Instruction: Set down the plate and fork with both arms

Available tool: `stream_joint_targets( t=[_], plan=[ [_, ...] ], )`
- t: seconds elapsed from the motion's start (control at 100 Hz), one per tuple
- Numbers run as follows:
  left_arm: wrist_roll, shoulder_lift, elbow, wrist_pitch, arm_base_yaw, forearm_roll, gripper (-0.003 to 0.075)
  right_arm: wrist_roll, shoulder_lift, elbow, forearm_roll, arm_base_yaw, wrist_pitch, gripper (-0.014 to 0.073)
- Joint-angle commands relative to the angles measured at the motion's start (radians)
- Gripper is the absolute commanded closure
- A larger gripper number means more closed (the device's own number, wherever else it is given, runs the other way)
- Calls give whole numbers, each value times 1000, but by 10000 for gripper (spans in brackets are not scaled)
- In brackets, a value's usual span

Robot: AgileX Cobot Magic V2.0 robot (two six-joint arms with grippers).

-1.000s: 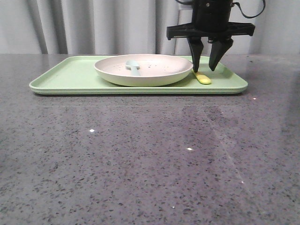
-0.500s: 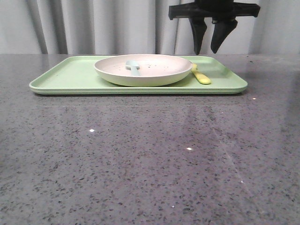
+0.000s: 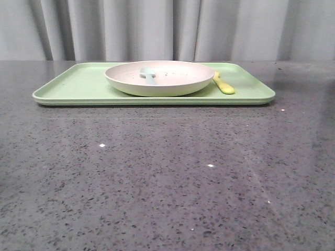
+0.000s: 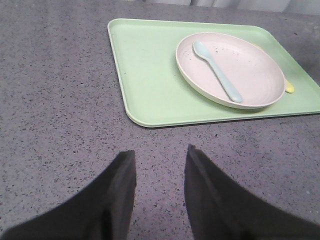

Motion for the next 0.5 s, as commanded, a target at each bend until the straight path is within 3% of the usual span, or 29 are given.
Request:
stream_joint_targets(
  t=[0.0,0.21,0.35,0.49],
  plan=[
    [-12,-1,-24,-75,3,-19,507,-17,-113,41,-7,-7,91,361],
    [-12,-1,-24,-79,3,-19,556,-17,-278,264,-7,-7,-38,528],
    [-12,-1,-24,-79,3,-19,640,-17,-397,426,-7,-7,-147,660],
    [-12,-6,-24,-79,3,-19,741,-17,-520,577,-7,-7,-242,657]
  ],
)
